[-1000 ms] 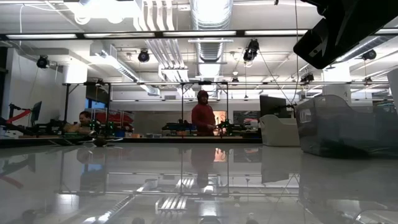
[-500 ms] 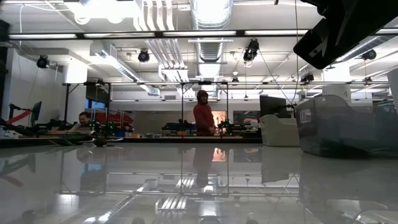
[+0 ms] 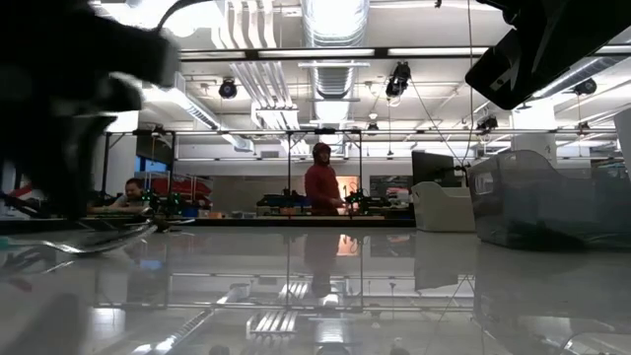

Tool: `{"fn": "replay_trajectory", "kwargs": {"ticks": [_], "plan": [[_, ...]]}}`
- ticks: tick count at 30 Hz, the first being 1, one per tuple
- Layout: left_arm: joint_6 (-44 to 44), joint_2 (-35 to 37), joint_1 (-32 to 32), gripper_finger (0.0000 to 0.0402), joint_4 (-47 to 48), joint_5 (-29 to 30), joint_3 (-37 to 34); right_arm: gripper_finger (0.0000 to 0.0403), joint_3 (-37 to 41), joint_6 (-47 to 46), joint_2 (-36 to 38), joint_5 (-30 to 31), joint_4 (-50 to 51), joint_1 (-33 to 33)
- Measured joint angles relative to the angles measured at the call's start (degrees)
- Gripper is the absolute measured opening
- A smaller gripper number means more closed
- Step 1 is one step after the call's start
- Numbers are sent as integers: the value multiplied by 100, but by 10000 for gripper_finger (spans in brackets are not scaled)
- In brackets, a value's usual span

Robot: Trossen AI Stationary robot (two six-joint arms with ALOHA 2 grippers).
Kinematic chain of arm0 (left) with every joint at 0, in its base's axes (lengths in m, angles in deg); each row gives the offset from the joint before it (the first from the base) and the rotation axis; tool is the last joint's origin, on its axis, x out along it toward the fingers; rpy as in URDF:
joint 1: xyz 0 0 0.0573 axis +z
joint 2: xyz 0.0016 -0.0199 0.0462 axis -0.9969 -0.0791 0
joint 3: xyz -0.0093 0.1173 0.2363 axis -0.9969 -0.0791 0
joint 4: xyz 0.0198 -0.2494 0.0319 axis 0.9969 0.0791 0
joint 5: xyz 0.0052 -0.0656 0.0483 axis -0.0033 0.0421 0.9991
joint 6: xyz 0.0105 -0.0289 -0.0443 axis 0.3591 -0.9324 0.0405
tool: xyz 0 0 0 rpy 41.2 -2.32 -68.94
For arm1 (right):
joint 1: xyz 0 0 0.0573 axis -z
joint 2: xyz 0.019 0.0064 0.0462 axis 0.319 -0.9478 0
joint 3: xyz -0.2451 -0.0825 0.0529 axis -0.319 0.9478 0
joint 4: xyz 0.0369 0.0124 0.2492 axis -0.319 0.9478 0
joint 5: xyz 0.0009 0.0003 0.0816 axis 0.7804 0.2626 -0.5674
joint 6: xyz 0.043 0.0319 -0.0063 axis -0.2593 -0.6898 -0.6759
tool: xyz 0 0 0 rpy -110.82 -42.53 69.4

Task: Sort silverware by color (type)
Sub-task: Put the light blue spoon into the gray bin

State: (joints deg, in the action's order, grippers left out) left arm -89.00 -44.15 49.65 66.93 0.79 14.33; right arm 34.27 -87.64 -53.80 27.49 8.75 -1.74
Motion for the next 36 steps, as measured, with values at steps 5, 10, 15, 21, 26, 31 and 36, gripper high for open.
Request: {"fn": "replay_trajectory", "kwargs": {"ticks": [5,10,15,21,26,31,36], "plan": [[1140,76,520,1,-31,447,408,77,0,-2,0,2,0,0],[1599,114,812,0,97,242,611,77,0,-128,0,213,3,-10],[1485,247,588,0,168,-708,498,77,0,-389,0,563,4,-13],[1195,324,154,1,-353,-1359,392,77,1,-389,0,588,5,-13],[896,151,126,26,-882,-1399,390,77,2,-396,0,592,3,-13],[661,131,41,81,-683,-1627,383,77,2,-404,0,595,4,-13],[-341,181,-51,124,188,-1613,381,77,2,-411,0,597,4,-13]]}}
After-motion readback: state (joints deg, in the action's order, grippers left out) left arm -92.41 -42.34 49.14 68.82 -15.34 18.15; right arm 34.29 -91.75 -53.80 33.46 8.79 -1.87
